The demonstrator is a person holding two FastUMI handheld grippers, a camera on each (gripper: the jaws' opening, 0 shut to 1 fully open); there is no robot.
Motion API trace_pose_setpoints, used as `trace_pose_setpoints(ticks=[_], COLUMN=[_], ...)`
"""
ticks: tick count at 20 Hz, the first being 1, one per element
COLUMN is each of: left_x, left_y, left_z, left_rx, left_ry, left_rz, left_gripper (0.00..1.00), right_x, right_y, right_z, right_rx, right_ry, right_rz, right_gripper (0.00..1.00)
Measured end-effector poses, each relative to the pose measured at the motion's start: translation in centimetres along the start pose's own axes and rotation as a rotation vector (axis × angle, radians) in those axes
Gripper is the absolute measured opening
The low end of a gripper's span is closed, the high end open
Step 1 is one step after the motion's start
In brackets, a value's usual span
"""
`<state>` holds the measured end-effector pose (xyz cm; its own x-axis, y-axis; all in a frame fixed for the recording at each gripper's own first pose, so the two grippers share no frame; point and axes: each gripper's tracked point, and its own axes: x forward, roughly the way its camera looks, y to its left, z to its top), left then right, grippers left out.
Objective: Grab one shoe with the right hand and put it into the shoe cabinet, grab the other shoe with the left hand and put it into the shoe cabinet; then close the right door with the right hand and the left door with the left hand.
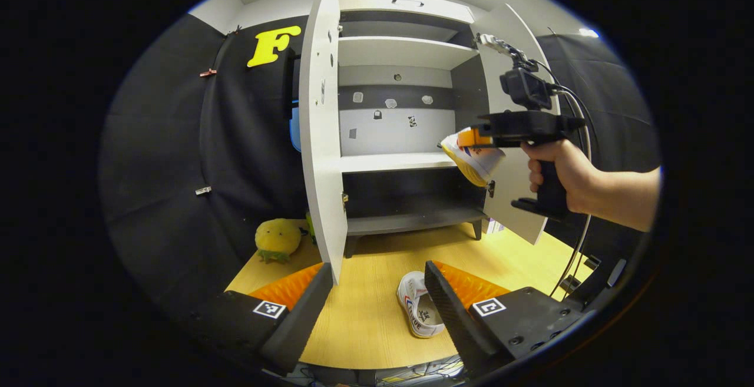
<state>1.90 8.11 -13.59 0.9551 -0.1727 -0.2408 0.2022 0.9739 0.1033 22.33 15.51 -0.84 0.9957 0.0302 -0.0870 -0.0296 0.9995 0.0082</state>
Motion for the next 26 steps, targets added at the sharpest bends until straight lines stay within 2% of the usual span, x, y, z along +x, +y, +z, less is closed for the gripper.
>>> trace_pose_setpoints(ticks=[5,11,16,19,21,22,23,26], left_x=[0.8,1.5,1.8,2.1,2.1,2.1,2.1,2.2], left_y=[0.6,1.4,2.5,3.0,3.1,3.2,3.1,2.6], left_z=[1.5,3.0,3.6,3.1,2.9,3.0,3.0,3.4], left_rx=[-0.013,-0.079,-0.061,-0.100,-0.128,-0.129,-0.126,-0.113], left_ry=[-0.021,-0.033,-0.037,-0.021,-0.010,-0.010,-0.010,-0.014], left_rz=[0.049,0.141,0.223,0.262,0.285,0.297,0.306,0.313], left_gripper=[0.98,0.99,0.99,0.98,0.99,0.99,0.98,0.98], right_x=[6.5,14.9,20.9,23.6,24.8,25.2,25.4,25.8], right_y=[-1.0,-2.4,-4.1,-5.0,-5.4,-5.5,-5.2,-4.4], right_z=[4.2,5.8,3.2,0.3,-1.4,-2.0,-2.6,-3.4], right_rx=[-0.132,-0.289,-0.311,-0.303,-0.298,-0.292,-0.274,-0.273], right_ry=[-0.074,-0.061,0.032,0.126,0.176,0.197,0.215,0.250], right_rz=[0.011,0.033,0.022,0.030,0.031,0.028,0.043,0.051], right_gripper=[0.05,0.05,0.05,0.05,0.05,0.09,0.05,0.05])
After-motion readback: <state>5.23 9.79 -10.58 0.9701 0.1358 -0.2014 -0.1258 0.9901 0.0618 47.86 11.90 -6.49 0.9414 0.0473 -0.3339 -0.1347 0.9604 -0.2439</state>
